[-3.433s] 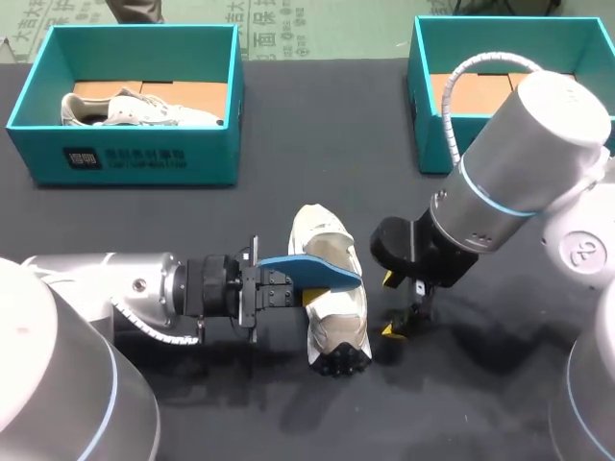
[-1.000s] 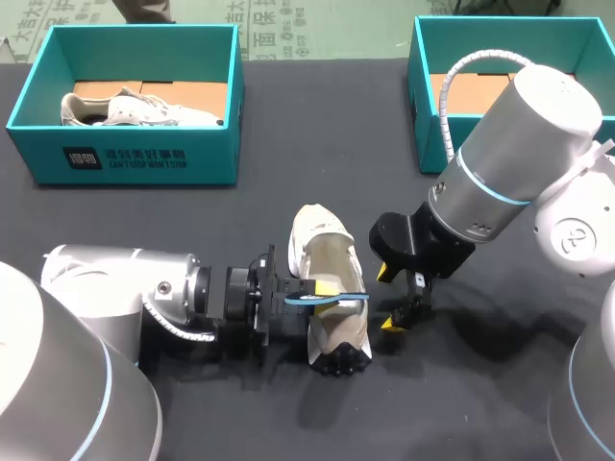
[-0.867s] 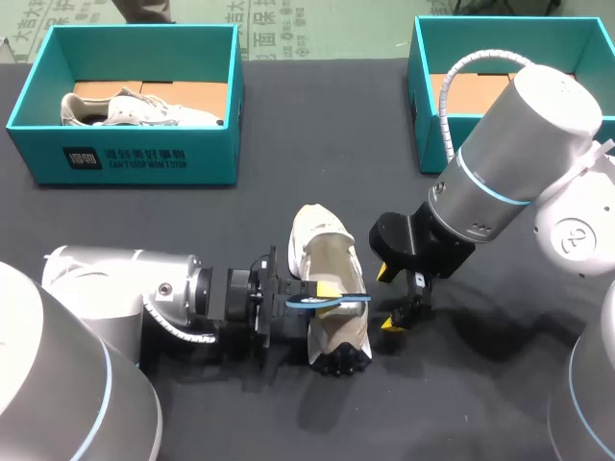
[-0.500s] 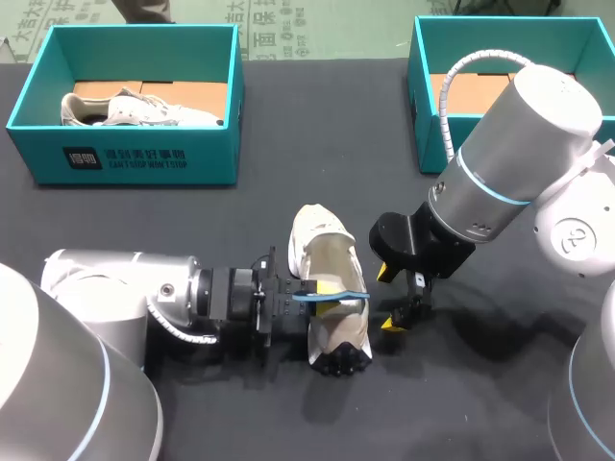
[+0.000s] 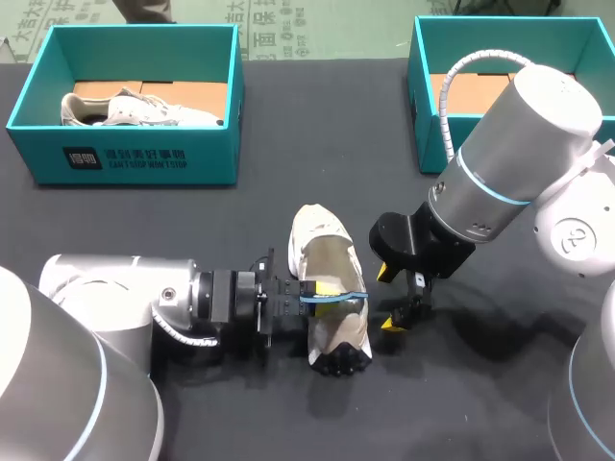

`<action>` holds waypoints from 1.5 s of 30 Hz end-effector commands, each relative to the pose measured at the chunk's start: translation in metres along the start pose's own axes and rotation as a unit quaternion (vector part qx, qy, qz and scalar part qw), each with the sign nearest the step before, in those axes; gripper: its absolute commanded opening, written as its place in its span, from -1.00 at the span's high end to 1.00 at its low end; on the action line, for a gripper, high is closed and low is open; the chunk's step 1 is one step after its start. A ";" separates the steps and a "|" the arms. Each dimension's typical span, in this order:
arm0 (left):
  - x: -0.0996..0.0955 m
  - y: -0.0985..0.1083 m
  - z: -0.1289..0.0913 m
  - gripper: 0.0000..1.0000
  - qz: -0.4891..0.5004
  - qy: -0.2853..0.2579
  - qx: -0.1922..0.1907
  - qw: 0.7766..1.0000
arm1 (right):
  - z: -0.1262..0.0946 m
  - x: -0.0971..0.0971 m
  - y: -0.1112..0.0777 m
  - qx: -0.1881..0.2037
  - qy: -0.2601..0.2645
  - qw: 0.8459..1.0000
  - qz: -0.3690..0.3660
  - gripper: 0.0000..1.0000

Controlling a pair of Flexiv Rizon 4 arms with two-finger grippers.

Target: Take the shoe out of the shoebox, open the shoe tongue, remove and reinsert the insole, then place the shoe into the shoebox

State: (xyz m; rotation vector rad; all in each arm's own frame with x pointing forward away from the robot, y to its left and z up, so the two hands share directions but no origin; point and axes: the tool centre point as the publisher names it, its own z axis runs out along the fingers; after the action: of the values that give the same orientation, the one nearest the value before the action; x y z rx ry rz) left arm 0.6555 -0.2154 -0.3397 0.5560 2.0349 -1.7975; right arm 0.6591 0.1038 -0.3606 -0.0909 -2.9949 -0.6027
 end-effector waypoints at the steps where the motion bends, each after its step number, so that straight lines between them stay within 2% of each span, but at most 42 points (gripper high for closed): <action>1: 0.001 0.008 0.005 1.00 -0.005 -0.003 -0.009 1.000 | 0.002 0.001 0.000 0.000 -0.001 1.000 0.000 -1.00; 14: -0.004 0.026 0.008 1.00 -0.009 -0.012 -0.046 0.999 | 0.002 0.001 0.000 0.000 -0.001 1.000 0.000 -1.00; 25: -0.005 0.019 0.007 1.00 -0.028 -0.010 -0.032 0.999 | 0.002 0.001 0.000 0.000 -0.001 1.000 0.000 -1.00; 28: -0.005 0.015 0.006 0.69 -0.029 -0.009 -0.028 0.999 | 0.002 0.001 0.000 0.000 -0.001 1.000 0.000 -1.00; 29: -0.005 0.014 0.006 0.64 -0.029 -0.009 -0.027 0.999 | 0.002 0.001 0.000 0.000 -0.001 1.000 0.000 -1.00; 45: -0.007 0.006 0.006 0.54 -0.030 -0.013 -0.018 0.999 | 0.002 0.001 0.000 0.000 -0.001 1.000 0.000 -1.00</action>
State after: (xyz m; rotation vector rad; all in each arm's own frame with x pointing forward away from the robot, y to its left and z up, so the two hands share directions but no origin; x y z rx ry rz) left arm 0.6663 -0.2190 -0.3422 0.4647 2.0792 -1.7919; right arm 0.6591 0.1038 -0.3606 -0.0909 -2.9949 -0.6028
